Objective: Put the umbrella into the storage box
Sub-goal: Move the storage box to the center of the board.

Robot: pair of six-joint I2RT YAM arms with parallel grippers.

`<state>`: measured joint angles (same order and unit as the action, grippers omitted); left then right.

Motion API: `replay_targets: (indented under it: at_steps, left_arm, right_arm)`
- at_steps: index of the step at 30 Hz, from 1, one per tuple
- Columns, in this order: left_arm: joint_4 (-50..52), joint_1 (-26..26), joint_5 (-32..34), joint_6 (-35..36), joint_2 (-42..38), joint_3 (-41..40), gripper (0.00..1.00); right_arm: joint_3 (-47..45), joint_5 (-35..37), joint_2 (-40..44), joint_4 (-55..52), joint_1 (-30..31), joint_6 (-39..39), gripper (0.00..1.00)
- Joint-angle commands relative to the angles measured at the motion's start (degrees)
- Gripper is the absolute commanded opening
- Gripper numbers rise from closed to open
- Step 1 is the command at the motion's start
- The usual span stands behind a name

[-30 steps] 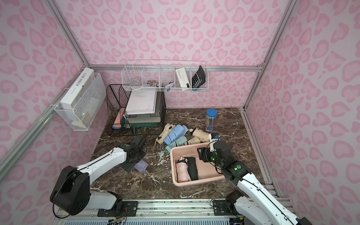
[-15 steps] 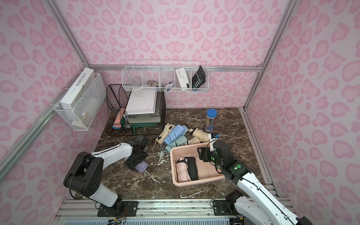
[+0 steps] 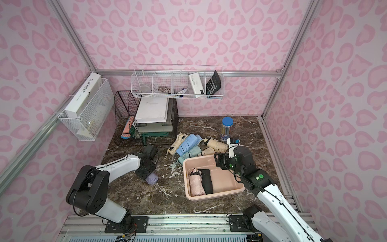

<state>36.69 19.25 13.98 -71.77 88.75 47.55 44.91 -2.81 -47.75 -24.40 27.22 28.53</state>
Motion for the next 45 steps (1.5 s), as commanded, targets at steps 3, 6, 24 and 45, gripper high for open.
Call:
replay_targets:
  at_steps: [3,6,24,45]
  left_arm:
    - [5.89,0.06,1.14,5.01,-5.69,-0.12,0.35]
    - [8.08,0.15,1.49,7.2,-9.64,0.2,0.33]
    - [19.98,12.42,1.56,11.5,-24.76,11.43,0.17]
    - [23.88,39.79,7.78,-1.64,-17.08,27.28,0.16]
  right_arm:
    - [2.62,-0.59,-3.39,-7.1,-6.28,-2.49,0.78]
    - [3.18,-0.58,-5.82,-8.9,-9.65,-3.36,0.8]
    - [-4.1,-16.28,-10.77,-2.43,-20.42,-4.23,0.8]
    - [-15.93,-20.11,-2.66,16.92,1.23,22.0,0.73]
